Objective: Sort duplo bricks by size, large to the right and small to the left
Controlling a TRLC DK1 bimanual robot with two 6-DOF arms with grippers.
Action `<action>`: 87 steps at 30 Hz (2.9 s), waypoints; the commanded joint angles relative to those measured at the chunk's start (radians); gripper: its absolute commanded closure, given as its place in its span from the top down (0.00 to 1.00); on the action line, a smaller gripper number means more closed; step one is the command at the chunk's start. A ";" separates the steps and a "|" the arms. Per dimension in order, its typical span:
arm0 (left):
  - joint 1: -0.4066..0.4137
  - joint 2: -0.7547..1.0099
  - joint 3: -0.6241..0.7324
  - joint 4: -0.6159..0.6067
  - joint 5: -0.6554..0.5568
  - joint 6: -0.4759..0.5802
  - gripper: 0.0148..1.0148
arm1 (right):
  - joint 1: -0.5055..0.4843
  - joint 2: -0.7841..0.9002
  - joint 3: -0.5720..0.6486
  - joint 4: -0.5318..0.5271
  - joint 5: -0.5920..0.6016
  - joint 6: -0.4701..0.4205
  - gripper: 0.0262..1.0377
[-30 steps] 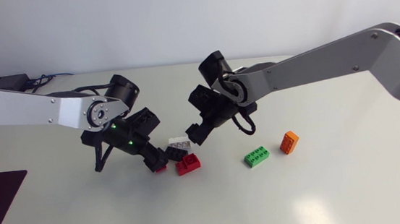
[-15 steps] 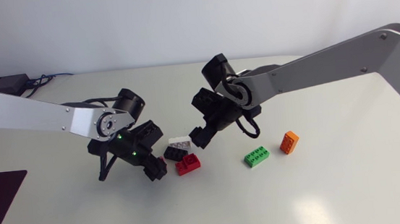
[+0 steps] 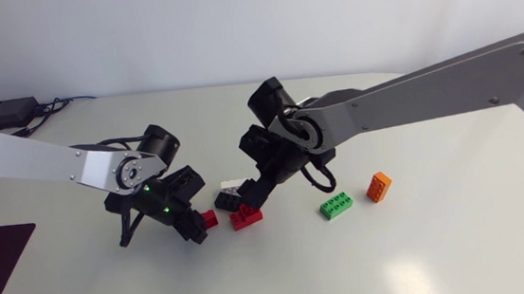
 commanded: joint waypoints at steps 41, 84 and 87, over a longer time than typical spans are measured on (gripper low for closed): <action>0.001 0.062 0.064 0.017 0.084 0.323 0.29 | 0.042 -0.059 -0.110 -0.032 0.047 0.064 0.94; 0.394 -0.064 -0.187 0.156 0.019 0.046 0.61 | 0.087 0.066 0.077 -0.162 0.093 0.227 0.94; 0.392 -0.067 -0.192 0.156 0.019 0.035 0.84 | 0.084 0.076 0.083 -0.167 0.093 0.234 0.94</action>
